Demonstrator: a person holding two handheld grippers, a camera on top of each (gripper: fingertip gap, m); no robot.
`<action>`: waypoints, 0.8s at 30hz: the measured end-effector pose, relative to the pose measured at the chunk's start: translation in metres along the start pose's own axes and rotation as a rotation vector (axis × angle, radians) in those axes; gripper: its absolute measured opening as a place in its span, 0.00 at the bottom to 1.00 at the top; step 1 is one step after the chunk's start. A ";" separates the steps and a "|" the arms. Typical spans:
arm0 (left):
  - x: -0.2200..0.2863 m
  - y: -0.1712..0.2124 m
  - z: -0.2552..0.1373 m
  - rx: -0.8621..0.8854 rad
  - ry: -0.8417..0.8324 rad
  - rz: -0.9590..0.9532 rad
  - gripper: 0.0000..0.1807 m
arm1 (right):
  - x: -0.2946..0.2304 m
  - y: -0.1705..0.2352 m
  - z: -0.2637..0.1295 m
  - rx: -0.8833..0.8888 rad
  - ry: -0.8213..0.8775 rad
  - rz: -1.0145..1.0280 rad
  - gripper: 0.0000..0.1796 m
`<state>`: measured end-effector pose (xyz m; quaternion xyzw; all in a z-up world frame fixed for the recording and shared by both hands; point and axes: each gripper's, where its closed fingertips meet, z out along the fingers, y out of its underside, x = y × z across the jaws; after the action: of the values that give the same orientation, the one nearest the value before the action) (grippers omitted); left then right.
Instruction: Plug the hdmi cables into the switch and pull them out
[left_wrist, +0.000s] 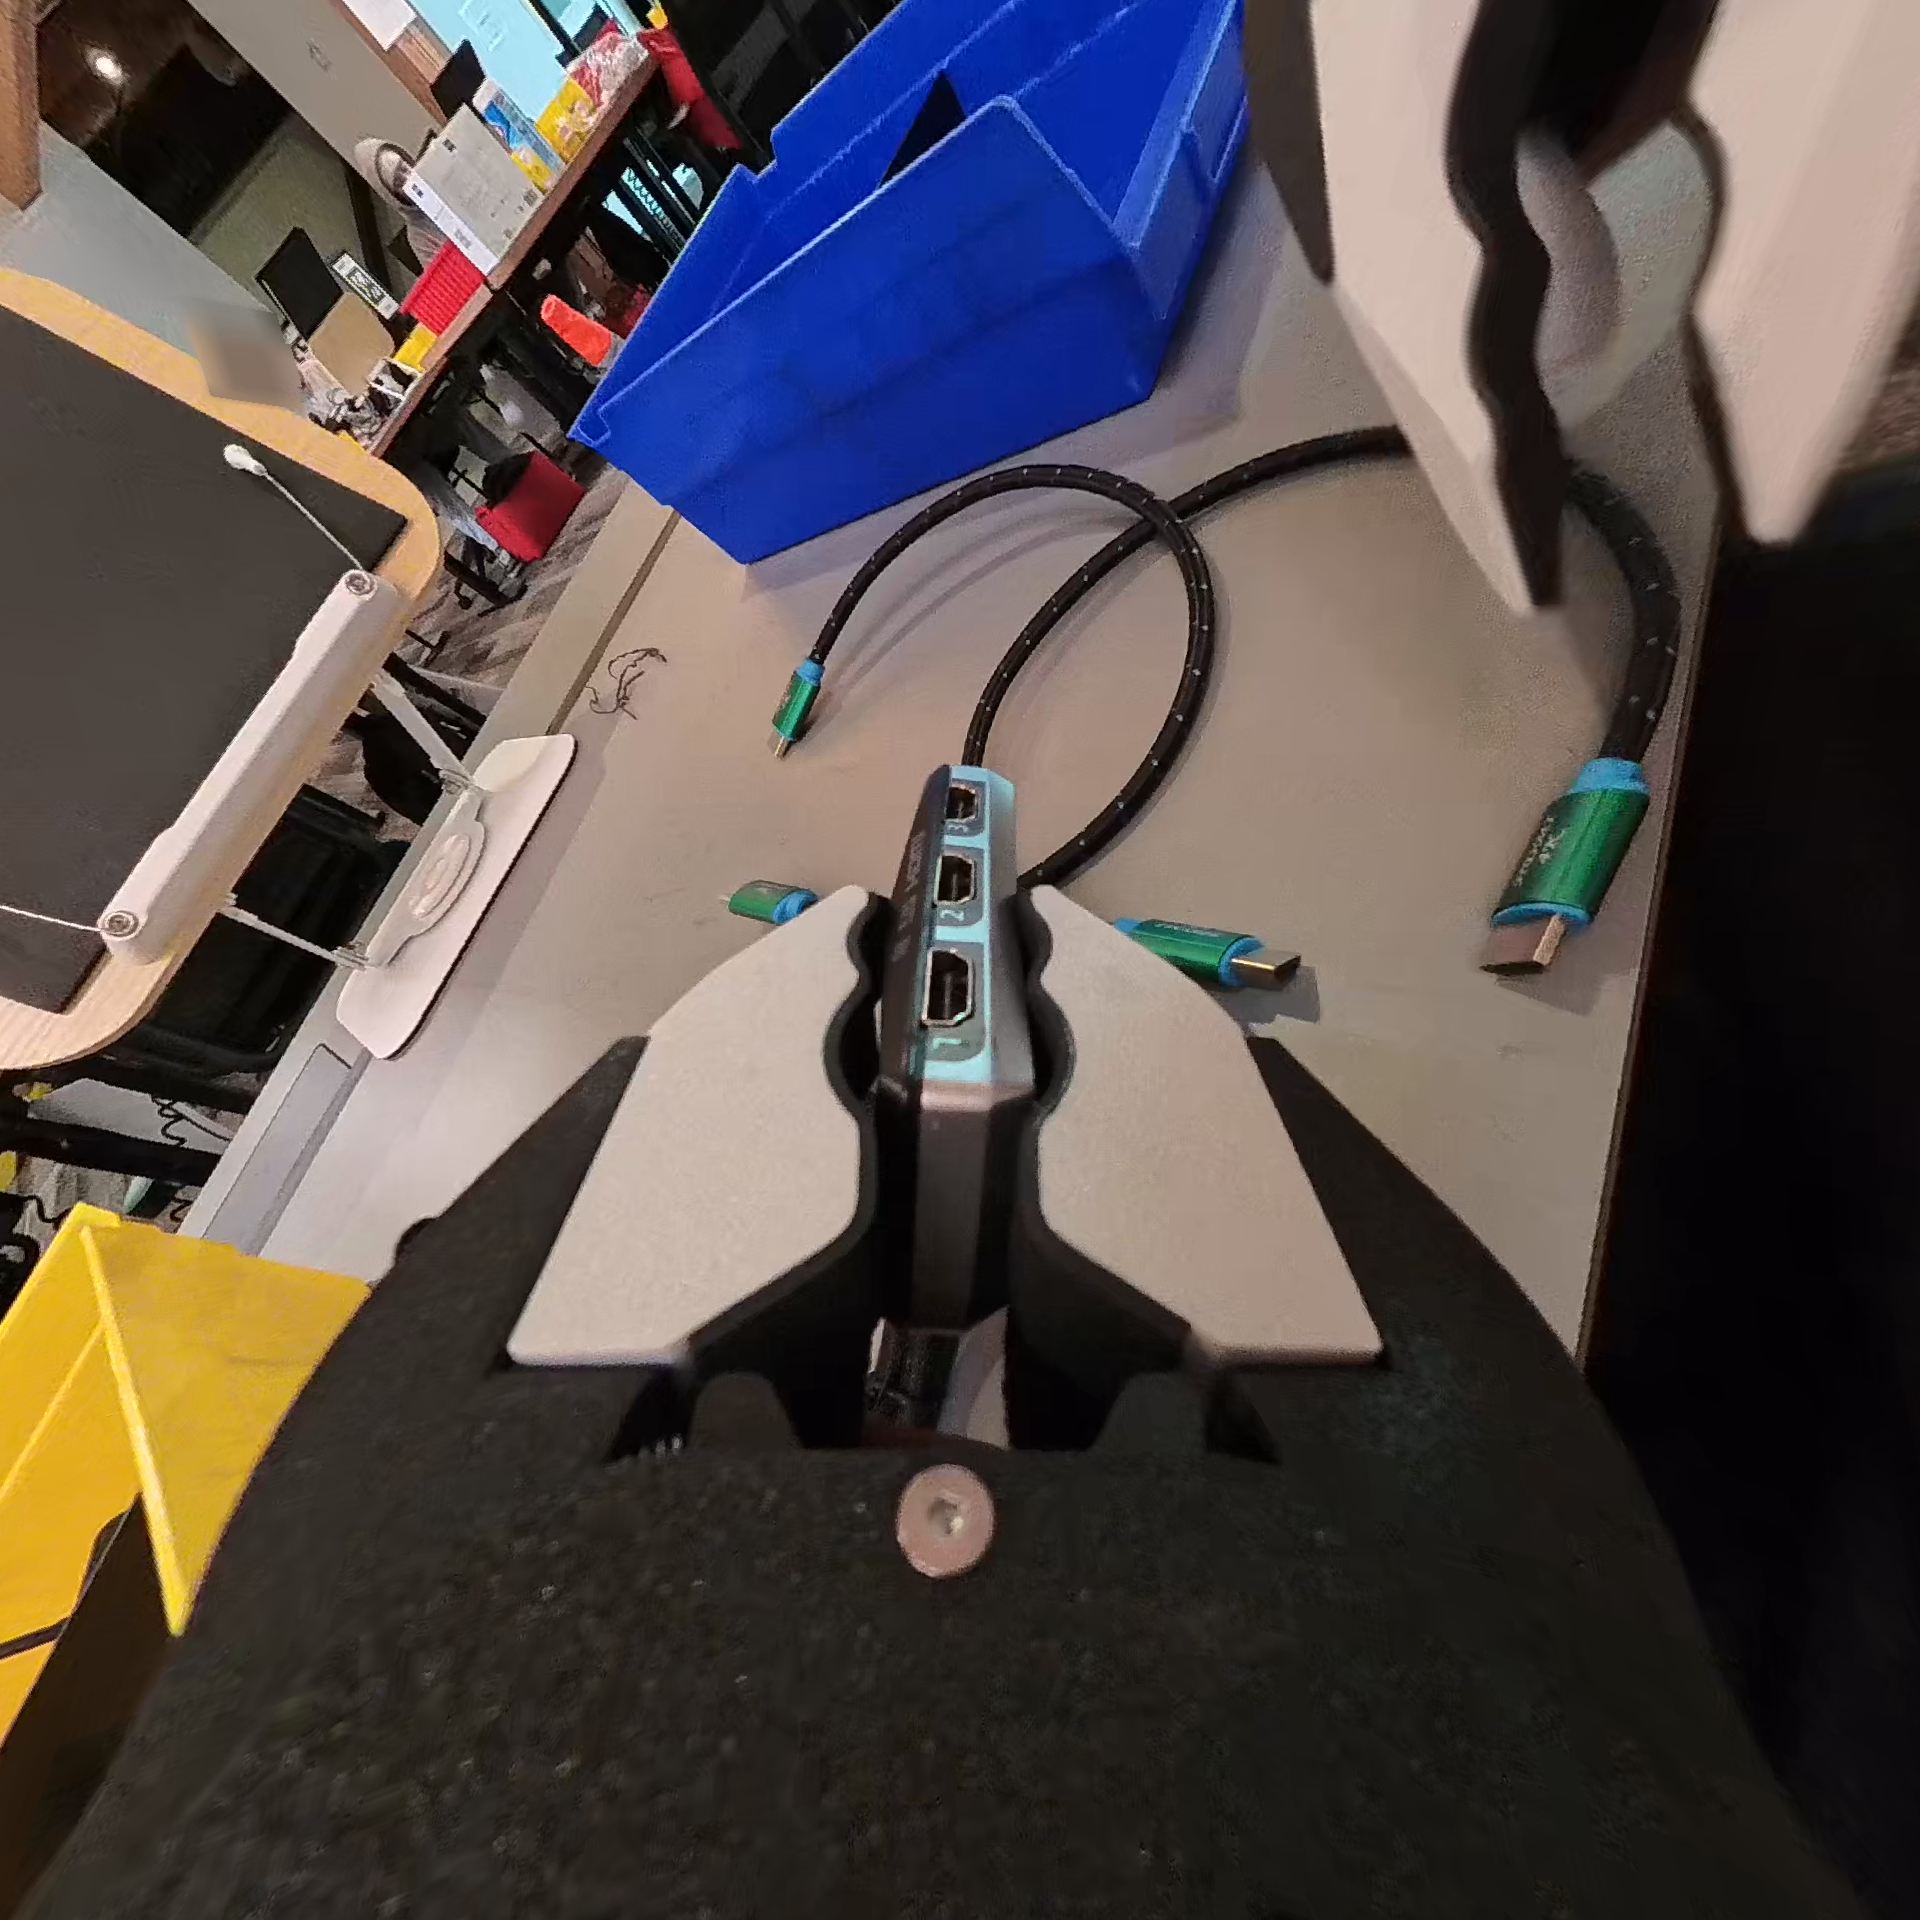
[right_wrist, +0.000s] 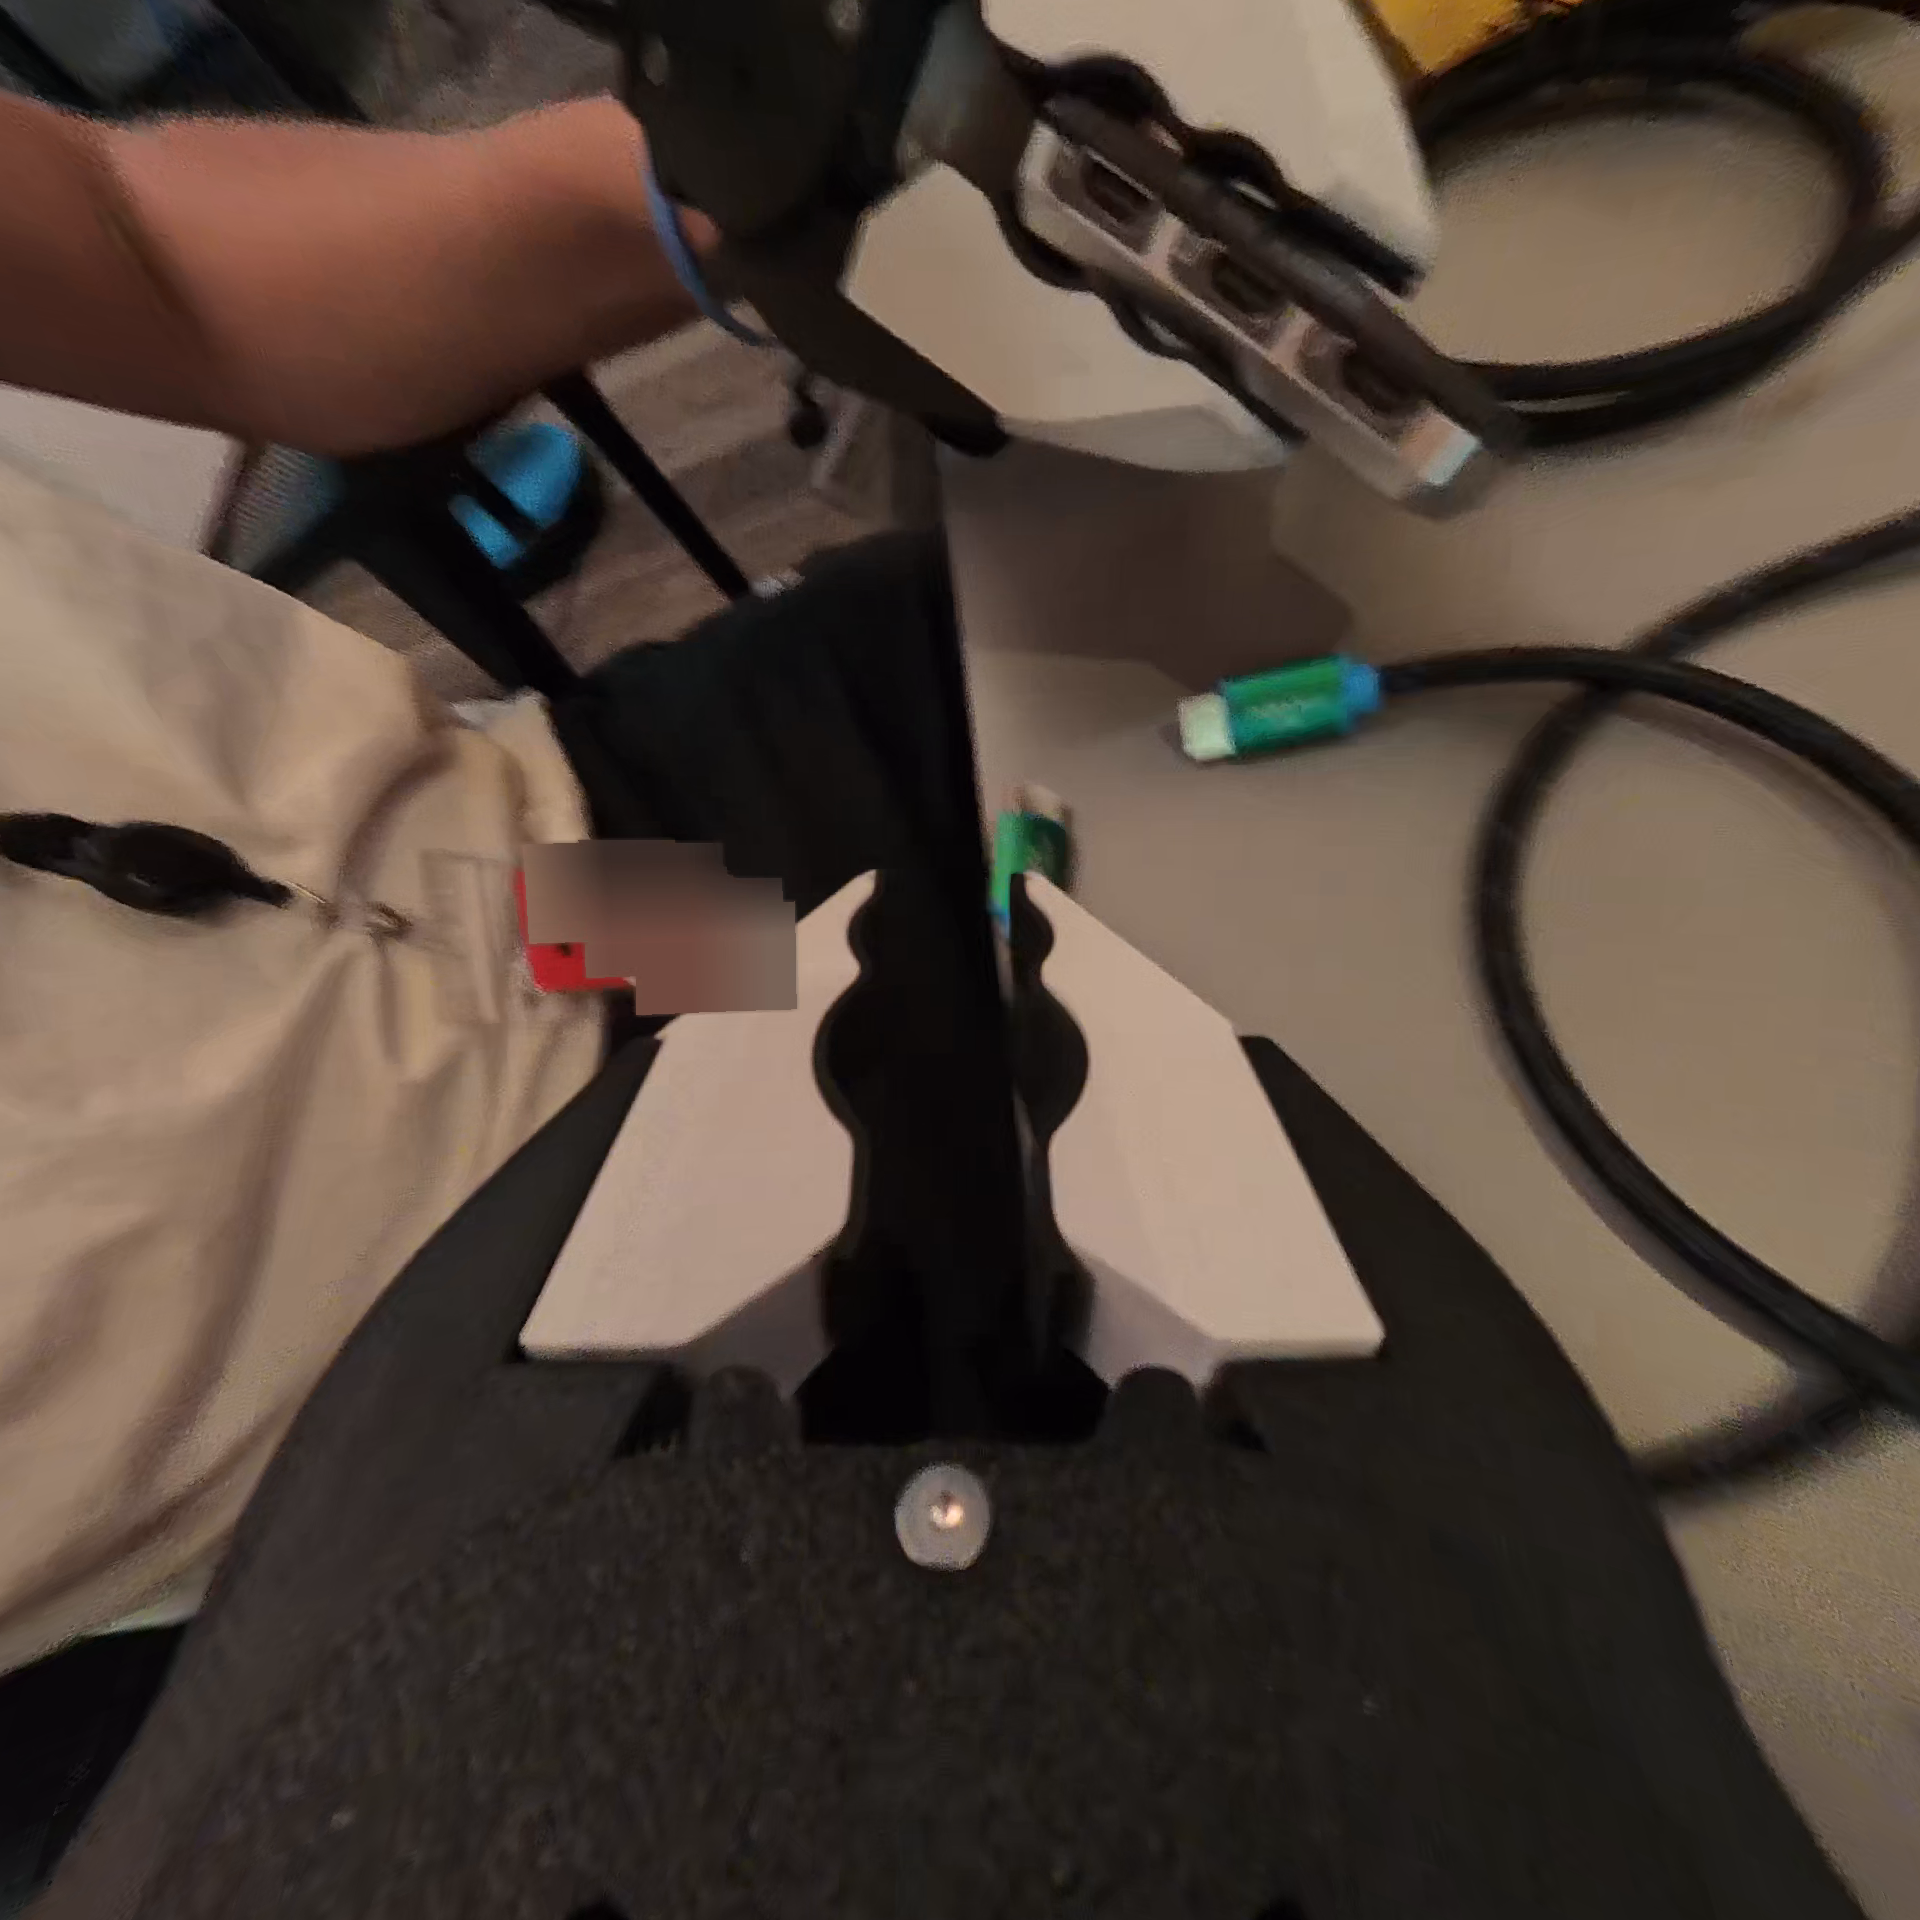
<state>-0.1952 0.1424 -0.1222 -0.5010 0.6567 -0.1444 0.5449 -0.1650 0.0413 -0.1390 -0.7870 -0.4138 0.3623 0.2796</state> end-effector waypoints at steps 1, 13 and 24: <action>0.000 0.000 0.000 0.002 0.001 -0.001 0.13 | 0.010 0.009 -0.008 -0.042 0.068 -0.023 0.14; 0.002 0.000 0.001 0.007 0.019 -0.003 0.13 | 0.014 0.056 0.010 -0.237 0.082 -0.160 0.04; 0.006 -0.003 0.002 -0.017 -0.032 0.144 0.13 | 0.022 -0.002 -0.034 -0.370 0.248 -0.323 0.03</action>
<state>-0.1915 0.1371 -0.1245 -0.4595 0.6834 -0.0912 0.5599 -0.1298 0.0563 -0.1246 -0.7867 -0.5558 0.1322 0.2339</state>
